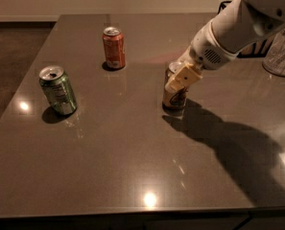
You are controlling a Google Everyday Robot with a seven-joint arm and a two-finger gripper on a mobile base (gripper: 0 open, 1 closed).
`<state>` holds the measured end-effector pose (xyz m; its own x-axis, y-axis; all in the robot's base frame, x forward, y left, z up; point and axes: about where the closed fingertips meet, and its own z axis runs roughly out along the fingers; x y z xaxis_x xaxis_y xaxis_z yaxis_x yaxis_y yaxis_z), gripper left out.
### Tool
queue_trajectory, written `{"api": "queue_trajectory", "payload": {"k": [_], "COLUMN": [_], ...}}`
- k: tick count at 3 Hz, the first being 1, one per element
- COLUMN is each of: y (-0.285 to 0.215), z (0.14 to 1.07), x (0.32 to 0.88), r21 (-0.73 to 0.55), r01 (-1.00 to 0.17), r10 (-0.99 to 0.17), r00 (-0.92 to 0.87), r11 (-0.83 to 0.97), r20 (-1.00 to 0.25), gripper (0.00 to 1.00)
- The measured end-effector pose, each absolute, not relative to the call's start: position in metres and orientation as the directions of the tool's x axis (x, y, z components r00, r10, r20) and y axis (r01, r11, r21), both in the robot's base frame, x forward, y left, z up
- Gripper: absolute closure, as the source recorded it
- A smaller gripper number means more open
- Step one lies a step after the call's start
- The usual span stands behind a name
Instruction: Move orange can near green can
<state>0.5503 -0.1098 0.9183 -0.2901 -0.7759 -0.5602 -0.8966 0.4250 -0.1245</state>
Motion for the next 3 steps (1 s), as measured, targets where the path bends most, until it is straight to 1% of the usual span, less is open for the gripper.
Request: {"api": "queue_trajectory", "payload": {"k": [1, 2, 3], "y": [-0.105, -0.072, -0.033], "z": [0.926, 0.948, 0.956], "x": [0.552, 0.551, 0.555], "r21": [-0.114, -0.106, -0.093], "r01": [-0.902, -0.927, -0.947], "r10": [-0.772, -0.763, -0.757], "r00": [-0.284, -0.227, -0.183], "r11": [0.416, 0.36, 0.306], "r20": [-0.569, -0.606, -0.628], "gripper": [0.62, 0.85, 1.0]}}
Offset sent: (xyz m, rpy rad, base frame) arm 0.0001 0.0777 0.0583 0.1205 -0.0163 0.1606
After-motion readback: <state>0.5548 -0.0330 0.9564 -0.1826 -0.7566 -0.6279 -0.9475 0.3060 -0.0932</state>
